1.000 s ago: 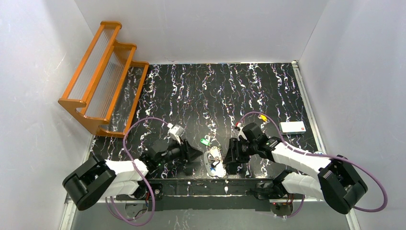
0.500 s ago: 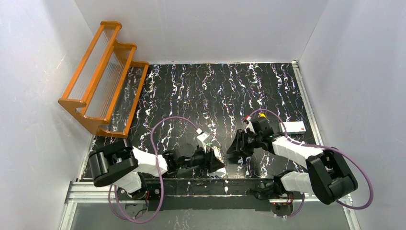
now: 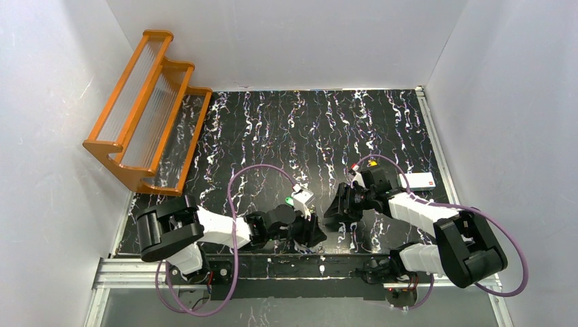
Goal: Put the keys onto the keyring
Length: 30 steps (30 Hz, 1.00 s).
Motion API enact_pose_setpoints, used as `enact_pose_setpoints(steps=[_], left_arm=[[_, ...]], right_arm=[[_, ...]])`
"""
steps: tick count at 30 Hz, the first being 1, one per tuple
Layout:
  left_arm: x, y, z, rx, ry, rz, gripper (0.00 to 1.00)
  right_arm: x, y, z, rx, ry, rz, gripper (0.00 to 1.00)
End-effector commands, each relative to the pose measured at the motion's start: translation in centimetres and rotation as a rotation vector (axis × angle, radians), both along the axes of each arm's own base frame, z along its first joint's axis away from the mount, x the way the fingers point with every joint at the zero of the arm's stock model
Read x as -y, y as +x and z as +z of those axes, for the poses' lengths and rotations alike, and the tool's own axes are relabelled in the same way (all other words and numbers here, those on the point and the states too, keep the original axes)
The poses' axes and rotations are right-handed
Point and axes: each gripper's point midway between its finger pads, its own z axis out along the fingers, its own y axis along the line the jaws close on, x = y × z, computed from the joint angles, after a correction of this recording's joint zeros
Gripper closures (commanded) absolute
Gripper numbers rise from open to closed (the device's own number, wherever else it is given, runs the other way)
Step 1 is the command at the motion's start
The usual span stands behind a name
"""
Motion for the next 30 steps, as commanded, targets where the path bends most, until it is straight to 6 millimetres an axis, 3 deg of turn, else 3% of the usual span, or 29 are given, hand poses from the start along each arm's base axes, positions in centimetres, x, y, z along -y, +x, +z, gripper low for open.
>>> enact_pose_setpoints(steps=[1,15,23,30], left_arm=[[-0.2,0.6,-0.6,0.033,0.065,0.033,0.52],[0.1,-0.1,-1.5,0.07,0.194,0.027,0.63],[-0.3,-0.1,-1.8,0.09,0.268,0.049,0.6],[0.3,-0.5,-1.9,0.105,0.291,0.022,0.66]], right_arm=[[-0.4,0.5,0.8,0.023,0.033,0.024,0.39],[-0.7,0.6,1.2,0.024,0.059,0.039,0.38],[-0.8,0.7,1.4,0.028,0.07,0.045,0.37],[-1.0,0.7,1.5,0.026,0.081,0.048,0.37]])
